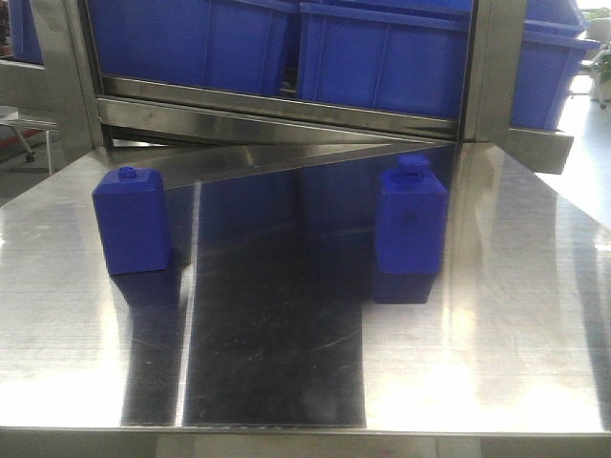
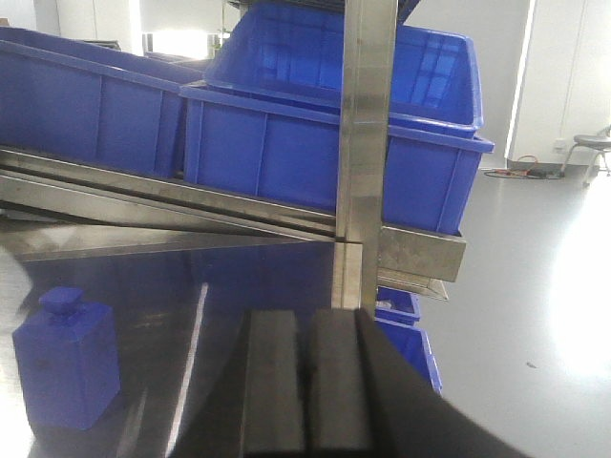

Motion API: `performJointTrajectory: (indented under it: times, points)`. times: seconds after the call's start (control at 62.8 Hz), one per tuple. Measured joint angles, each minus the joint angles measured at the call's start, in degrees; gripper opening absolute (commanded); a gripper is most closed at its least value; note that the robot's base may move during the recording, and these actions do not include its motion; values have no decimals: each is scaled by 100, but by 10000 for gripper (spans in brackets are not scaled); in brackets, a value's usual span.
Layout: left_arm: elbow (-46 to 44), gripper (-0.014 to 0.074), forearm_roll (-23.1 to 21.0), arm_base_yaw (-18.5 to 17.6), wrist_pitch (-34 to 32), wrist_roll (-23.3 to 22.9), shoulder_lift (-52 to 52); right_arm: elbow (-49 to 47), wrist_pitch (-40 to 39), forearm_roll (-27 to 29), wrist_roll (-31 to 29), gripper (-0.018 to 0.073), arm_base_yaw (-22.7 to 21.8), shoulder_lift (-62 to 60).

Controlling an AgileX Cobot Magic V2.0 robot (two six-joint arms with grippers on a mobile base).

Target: Pick and sort blue part to right shelf

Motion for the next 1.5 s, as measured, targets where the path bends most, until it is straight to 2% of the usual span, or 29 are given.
performJointTrajectory:
  times: [1.019,1.147,1.338,1.497]
  points:
    - [0,134,0,0,0,0,0,0,22,0,0,57,0,0]
    - [0,134,0,0,0,0,0,-111,475,-50,0,57,0,0]
    - [0,134,0,0,0,0,0,-846,1501,-365,0,57,0,228]
    - [0,134,0,0,0,0,0,-1399,1778,-413,0,57,0,943]
